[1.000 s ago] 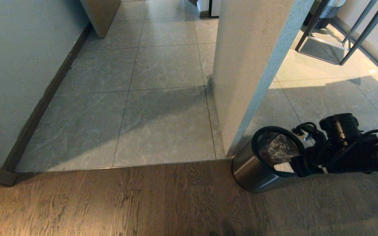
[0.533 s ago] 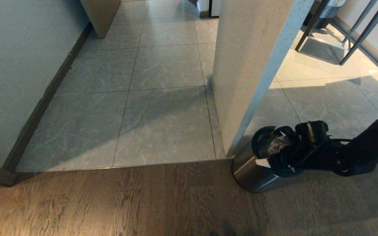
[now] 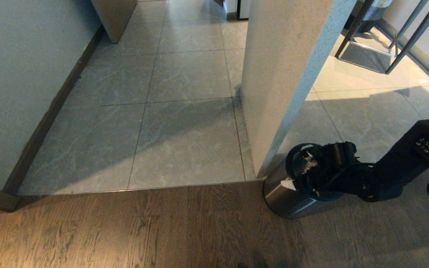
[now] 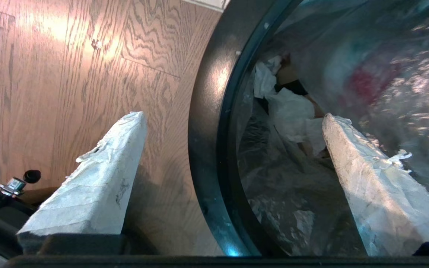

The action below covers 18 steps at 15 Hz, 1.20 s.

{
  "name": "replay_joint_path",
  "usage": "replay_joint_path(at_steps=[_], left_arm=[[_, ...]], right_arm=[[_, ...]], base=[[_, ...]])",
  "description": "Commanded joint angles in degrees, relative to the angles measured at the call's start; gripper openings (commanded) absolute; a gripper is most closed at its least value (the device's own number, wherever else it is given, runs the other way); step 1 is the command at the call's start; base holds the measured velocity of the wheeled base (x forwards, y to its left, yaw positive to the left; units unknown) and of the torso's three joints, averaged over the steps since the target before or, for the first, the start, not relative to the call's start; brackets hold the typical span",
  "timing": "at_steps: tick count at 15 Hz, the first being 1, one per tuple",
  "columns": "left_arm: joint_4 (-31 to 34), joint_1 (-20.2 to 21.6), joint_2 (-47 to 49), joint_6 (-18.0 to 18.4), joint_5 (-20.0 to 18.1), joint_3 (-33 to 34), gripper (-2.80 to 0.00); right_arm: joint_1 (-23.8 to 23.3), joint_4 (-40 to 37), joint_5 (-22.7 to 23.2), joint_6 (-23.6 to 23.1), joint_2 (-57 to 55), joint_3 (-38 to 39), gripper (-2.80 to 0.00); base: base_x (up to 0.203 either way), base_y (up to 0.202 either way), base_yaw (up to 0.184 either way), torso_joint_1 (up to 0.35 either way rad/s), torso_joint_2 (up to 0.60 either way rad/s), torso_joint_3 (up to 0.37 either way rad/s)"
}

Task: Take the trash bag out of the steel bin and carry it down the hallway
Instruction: Place the outer trash can on the ground

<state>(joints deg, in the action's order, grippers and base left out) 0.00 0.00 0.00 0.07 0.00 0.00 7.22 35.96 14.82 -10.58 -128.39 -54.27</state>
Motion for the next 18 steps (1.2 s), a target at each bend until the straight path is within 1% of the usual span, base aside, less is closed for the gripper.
replay_joint_path(at_steps=[1, 4, 7, 9, 15, 16, 18], left_arm=[[0.0, 0.0, 0.0, 0.0, 0.0, 0.0, -2.80], [0.0, 0.0, -0.1, 0.0, 0.0, 0.0, -2.80], [0.0, 0.0, 0.0, 0.0, 0.0, 0.0, -2.80], [0.0, 0.0, -0.1, 0.0, 0.0, 0.0, -2.80], [0.0, 0.0, -0.1, 0.0, 0.0, 0.0, -2.80], [0.0, 0.0, -0.1, 0.0, 0.0, 0.0, -2.80], [0.0, 0.0, 0.0, 0.0, 0.0, 0.0, -2.80]], right_arm=[[0.1, 0.4, 0.1, -0.1, -1.1, -0.1, -2.80], [0.2, 0.5, 0.1, -0.1, -1.3, -0.4, -2.80], [0.3, 0.4, -1.9, -0.1, -1.0, -0.2, -2.80], [0.3, 0.4, -2.1, -0.3, 0.2, 0.7, -2.80], [0.3, -0.3, -2.2, -5.7, 5.1, 5.6, -2.80], [0.3, -0.1, -2.2, -6.8, 6.2, 5.5, -2.80], [0.3, -0.5, -2.2, -7.3, 7.6, 6.9, -2.80]], base=[[0.000, 0.000, 0.000, 0.000, 0.00, 0.000], [0.000, 0.000, 0.000, 0.000, 0.00, 0.000], [0.000, 0.000, 0.000, 0.000, 0.00, 0.000], [0.000, 0.000, 0.000, 0.000, 0.00, 0.000], [0.000, 0.000, 0.000, 0.000, 0.00, 0.000], [0.000, 0.000, 0.000, 0.000, 0.00, 0.000], [0.000, 0.000, 0.000, 0.000, 0.00, 0.000]])
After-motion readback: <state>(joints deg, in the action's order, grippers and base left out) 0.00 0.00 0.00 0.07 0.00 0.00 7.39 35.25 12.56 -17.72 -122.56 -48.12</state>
